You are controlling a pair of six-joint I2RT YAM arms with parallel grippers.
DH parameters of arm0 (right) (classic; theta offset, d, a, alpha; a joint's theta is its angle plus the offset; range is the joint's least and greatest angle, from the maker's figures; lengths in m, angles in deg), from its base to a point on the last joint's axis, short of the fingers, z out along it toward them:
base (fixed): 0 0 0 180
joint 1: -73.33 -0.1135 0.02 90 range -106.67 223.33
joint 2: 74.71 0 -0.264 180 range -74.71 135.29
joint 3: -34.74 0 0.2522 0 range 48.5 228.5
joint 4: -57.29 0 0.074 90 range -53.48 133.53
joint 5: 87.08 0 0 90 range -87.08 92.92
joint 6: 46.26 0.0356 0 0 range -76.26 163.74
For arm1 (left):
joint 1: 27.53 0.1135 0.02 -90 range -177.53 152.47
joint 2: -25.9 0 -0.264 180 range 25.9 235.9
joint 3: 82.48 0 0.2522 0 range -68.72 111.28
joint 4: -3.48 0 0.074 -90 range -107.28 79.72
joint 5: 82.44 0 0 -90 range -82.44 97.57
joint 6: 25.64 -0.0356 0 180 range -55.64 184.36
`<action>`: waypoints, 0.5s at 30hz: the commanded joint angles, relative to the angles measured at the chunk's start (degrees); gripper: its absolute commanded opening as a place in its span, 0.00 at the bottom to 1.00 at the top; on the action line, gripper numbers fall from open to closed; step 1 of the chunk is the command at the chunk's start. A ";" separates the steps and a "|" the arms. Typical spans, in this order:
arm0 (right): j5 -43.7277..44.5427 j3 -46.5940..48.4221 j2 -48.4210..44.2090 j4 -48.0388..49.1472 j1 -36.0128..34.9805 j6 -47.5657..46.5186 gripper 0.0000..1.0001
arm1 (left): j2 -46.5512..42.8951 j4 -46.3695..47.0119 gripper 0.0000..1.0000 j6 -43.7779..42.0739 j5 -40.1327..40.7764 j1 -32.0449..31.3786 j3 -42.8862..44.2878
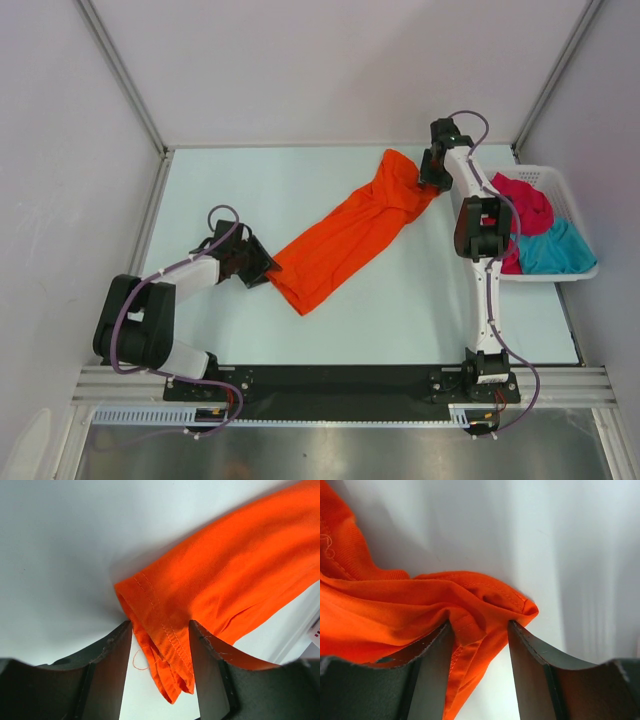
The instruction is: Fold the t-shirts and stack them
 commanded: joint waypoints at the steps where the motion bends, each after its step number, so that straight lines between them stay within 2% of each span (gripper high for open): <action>1: 3.78 2.19 -0.21 0.53 0.65 -0.75 0.52 | 0.19 0.28 0.55 -1.11 0.01 -0.39 2.12; 15: 11.25 4.12 -17.70 0.09 -4.70 -3.91 0.53 | 0.10 3.01 0.55 1.26 -1.49 -0.38 0.28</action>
